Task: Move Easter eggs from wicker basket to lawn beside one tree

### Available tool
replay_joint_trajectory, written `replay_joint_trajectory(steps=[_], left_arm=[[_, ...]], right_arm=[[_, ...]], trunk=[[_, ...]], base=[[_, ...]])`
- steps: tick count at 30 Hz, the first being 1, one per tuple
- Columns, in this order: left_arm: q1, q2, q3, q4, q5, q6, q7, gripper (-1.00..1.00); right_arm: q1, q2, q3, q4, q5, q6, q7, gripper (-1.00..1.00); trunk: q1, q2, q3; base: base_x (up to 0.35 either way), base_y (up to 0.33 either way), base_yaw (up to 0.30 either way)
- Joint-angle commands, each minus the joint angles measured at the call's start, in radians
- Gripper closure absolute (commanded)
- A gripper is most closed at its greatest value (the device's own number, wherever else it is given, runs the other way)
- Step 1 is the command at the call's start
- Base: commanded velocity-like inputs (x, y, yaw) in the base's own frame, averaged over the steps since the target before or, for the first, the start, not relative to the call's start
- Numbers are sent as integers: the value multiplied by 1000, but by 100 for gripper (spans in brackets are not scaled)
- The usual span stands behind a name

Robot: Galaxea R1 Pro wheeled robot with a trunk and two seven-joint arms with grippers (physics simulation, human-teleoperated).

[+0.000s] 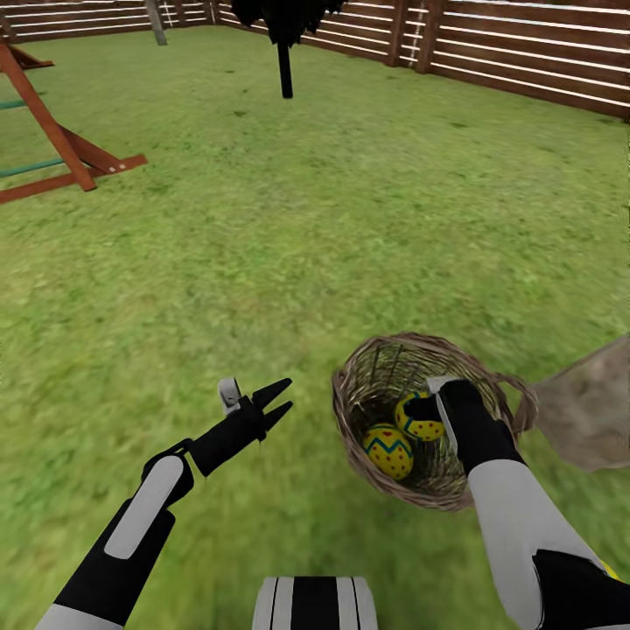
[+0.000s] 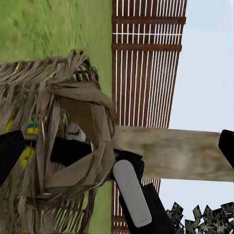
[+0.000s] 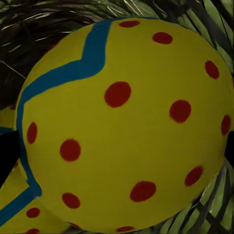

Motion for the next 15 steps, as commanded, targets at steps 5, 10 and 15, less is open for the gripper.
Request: replay_joint_trajectory(steps=[5, 10, 15], left_arm=[[0, -3, -1, 0, 3, 3, 0, -100], [0, 3, 1, 1, 3, 8, 2, -100], [0, 12, 8, 0, 29, 15, 6, -100]], right_arm=[[0, 2, -4, -2, 16, 3, 9, 100], [0, 4, -2, -3, 17, 3, 9, 100], [0, 5, -2, -3, 17, 3, 9, 100]], trunk=[[-2, 1, 19], [-5, 2, 38], [-7, 3, 57]], base=[[0, 0, 0], [0, 0, 0], [-15, 0, 0]])
